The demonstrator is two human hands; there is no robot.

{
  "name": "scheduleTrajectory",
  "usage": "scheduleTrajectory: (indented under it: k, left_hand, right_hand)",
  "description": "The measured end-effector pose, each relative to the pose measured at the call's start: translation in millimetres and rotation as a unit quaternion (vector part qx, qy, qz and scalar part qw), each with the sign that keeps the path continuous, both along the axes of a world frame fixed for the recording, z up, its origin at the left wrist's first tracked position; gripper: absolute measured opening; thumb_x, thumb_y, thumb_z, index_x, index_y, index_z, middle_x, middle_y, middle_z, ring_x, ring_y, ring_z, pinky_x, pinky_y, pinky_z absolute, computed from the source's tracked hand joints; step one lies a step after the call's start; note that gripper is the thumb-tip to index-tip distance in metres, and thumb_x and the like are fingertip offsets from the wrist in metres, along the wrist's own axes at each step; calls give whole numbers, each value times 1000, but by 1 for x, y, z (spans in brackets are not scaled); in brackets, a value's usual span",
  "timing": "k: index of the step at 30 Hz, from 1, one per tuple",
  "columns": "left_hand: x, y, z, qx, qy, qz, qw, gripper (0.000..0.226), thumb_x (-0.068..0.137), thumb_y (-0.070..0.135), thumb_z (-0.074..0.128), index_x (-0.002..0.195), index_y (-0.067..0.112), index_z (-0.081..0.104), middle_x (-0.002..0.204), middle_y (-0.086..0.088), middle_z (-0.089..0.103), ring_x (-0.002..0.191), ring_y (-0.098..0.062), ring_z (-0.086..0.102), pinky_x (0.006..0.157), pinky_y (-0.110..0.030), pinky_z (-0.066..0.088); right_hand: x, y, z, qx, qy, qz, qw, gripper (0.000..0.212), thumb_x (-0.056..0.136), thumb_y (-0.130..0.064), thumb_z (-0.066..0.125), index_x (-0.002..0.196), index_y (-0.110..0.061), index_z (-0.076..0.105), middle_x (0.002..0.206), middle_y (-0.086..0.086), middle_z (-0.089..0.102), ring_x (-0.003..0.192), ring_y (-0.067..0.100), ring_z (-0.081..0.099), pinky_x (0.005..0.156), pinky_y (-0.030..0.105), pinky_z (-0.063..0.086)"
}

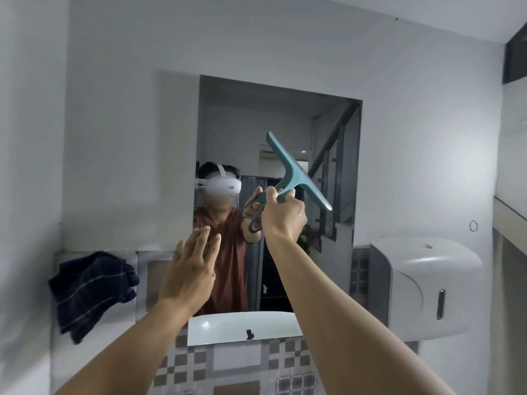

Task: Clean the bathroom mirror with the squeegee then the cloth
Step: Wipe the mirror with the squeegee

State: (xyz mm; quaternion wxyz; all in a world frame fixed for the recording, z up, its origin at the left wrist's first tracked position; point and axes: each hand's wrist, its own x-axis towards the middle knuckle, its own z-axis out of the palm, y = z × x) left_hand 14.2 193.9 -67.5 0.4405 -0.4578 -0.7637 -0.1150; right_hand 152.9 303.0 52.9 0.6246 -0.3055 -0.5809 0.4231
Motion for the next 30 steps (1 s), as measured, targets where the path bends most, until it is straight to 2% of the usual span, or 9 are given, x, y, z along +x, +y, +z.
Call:
scheduleTrajectory:
  k: [3, 5, 8, 11, 14, 17, 21, 25, 30]
  left_hand:
    - [-2, -2, 1, -10, -2, 3, 1000, 89, 73, 22, 83, 151, 9, 43, 155, -23, 39, 143, -40, 42, 108, -60, 46]
    - [-3, -3, 2, -14, 0, 7, 1000, 94, 70, 24, 86, 151, 10, 43, 155, -23, 40, 143, -39, 42, 108, -59, 46]
    - [-3, -3, 0, -13, 11, 10, 1000, 92, 72, 26, 84, 152, 9, 41, 155, -23, 39, 144, -39, 41, 110, -58, 45]
    - [-4, -4, -5, -10, 32, 16, 999, 86, 75, 26, 82, 150, 7, 45, 153, -25, 42, 141, -40, 44, 111, -58, 44]
    - [-5, -5, -12, -6, 40, 19, 999, 85, 75, 29, 82, 149, 8, 46, 153, -25, 42, 140, -39, 46, 111, -56, 44]
    - [-8, -7, -19, -4, 45, 22, 999, 86, 74, 30, 82, 150, 8, 46, 154, -24, 40, 140, -38, 46, 112, -55, 43]
    - [-9, -8, -23, -4, 38, 17, 999, 91, 72, 32, 85, 150, 8, 45, 157, -24, 37, 142, -38, 45, 108, -55, 48]
    - [-11, -9, -23, 0, 34, 9, 999, 95, 68, 34, 88, 150, 10, 46, 157, -22, 37, 142, -36, 45, 109, -53, 47]
    - [-10, -9, -24, 14, 29, -4, 999, 94, 66, 31, 89, 149, 11, 48, 155, -20, 42, 140, -35, 48, 109, -51, 45]
  right_hand:
    - [-5, -8, 1, -10, 7, 9, 1000, 56, 97, -49, 56, 143, -18, 53, 103, 0, 69, 96, 20, 67, 81, 34, 54]
    - [-7, -13, -1, -5, 4, 11, 1000, 56, 98, -48, 56, 145, -20, 50, 100, -1, 68, 95, 19, 67, 83, 36, 55]
    - [-14, -24, -7, 23, -18, 13, 999, 54, 98, -47, 56, 146, -21, 50, 89, -6, 63, 90, 16, 65, 82, 36, 54]
    - [-27, -32, -12, 40, -30, 13, 999, 56, 96, -51, 55, 144, -24, 51, 96, -3, 67, 96, 21, 68, 89, 46, 57]
    - [-32, -36, -13, 45, -36, 2, 998, 55, 96, -54, 54, 140, -22, 53, 96, -5, 69, 95, 21, 69, 87, 47, 58]
    - [-35, -36, -18, 78, -66, -4, 995, 54, 96, -55, 55, 143, -30, 50, 96, -7, 70, 95, 21, 69, 84, 47, 59]
    - [-39, -41, -24, 128, -123, -23, 984, 63, 95, -61, 52, 150, -35, 37, 91, -11, 69, 101, 22, 66, 83, 49, 58]
    - [-28, -37, -26, 174, -175, -54, 968, 60, 98, -59, 47, 152, -37, 33, 100, 0, 71, 92, 22, 68, 77, 45, 60]
    - [-12, -32, -32, 272, -243, -86, 927, 57, 101, -52, 48, 153, -34, 35, 103, -1, 73, 91, 23, 69, 70, 39, 59]
